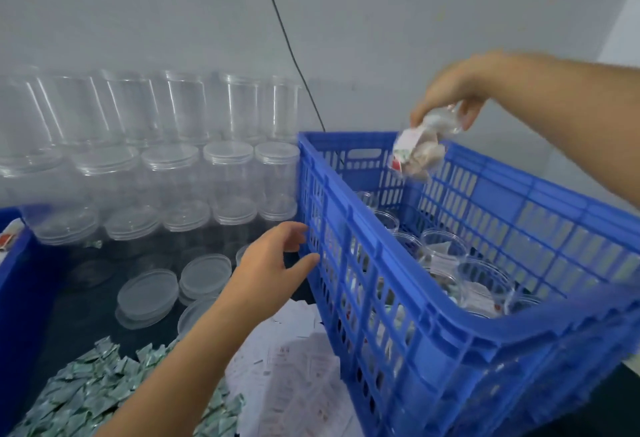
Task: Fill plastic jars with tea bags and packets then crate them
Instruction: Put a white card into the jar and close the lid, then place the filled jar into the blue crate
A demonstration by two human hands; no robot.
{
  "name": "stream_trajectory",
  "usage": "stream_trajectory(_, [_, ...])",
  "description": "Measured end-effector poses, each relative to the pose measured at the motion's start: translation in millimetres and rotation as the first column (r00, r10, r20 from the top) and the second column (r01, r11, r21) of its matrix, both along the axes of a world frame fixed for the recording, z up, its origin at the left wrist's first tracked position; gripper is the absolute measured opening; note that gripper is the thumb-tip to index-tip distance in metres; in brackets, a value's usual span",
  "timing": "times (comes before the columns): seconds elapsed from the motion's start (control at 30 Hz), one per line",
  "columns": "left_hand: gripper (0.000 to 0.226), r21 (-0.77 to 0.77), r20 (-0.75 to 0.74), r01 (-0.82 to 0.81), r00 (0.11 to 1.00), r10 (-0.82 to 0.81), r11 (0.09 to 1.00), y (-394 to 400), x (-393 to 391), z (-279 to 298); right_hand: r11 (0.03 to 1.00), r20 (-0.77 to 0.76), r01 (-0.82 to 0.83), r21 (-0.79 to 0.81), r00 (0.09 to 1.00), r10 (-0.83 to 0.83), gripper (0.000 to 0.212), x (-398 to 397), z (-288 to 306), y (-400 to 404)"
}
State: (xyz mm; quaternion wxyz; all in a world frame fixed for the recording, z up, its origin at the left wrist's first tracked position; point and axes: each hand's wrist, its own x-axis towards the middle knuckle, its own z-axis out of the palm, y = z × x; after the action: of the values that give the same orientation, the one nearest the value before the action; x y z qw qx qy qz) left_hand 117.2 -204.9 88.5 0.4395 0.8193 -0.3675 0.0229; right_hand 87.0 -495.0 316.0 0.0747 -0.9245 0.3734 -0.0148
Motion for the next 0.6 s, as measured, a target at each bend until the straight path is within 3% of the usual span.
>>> stream_trajectory(0.1, [0.04,0.009,0.007,-0.017,1.0,0.017,1.0,-3,7,-1,1.0,-0.256,0.007,-0.016,0.967,-0.011,0.041,13,-67,-5])
stream_trajectory(0.2, [0.04,0.015,0.009,-0.015,1.0,0.014,1.0,-4,12,0,0.978,-0.215,-0.047,-0.203,0.977,0.002,0.06,22,-89,-26])
stream_trajectory(0.27, [0.04,0.026,0.028,-0.006,1.0,0.006,1.0,-5,14,1,0.966,-0.26,-0.09,-0.243,0.965,0.025,0.073,19,-120,-28])
stream_trajectory(0.5, [0.037,0.072,0.074,-0.011,0.997,0.006,0.997,-6,18,0,0.99,-0.419,-0.133,0.055,0.897,0.144,0.08,21,-170,-42])
stream_trajectory(0.6, [0.038,0.099,0.086,-0.019,0.996,0.01,0.995,-5,19,-2,0.98,-0.493,-0.176,0.095,0.847,0.2,0.077,23,-182,-44])
